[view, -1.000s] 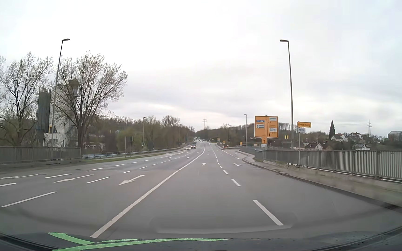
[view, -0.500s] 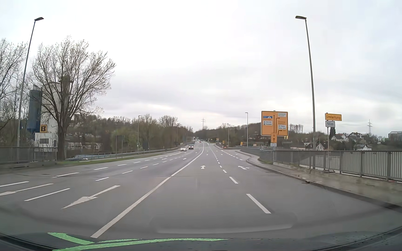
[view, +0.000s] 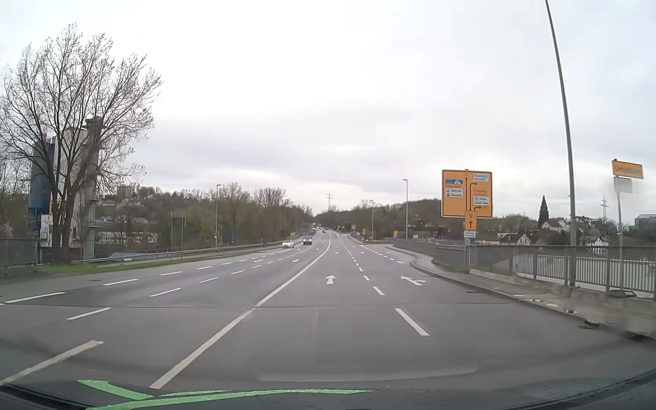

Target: Follow the waypoints while adhering to traffic rules and regulations

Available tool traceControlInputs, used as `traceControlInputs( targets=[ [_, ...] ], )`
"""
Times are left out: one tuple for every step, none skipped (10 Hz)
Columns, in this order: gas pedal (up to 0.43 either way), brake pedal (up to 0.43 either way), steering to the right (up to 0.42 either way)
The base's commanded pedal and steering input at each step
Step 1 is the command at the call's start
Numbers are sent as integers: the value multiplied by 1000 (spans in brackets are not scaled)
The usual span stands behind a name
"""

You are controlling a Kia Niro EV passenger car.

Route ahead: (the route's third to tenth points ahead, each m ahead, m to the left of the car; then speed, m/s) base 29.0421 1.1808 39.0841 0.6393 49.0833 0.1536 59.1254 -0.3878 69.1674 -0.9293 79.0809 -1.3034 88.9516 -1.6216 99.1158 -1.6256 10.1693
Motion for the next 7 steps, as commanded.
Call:
traceControlInputs(
  targets=[
    [169,0,6],
    [169,0,6],
    [169,0,6],
    [169,0,6],
    [169,0,6],
    [169,0,6],
    [169,0,6]
  ],
)
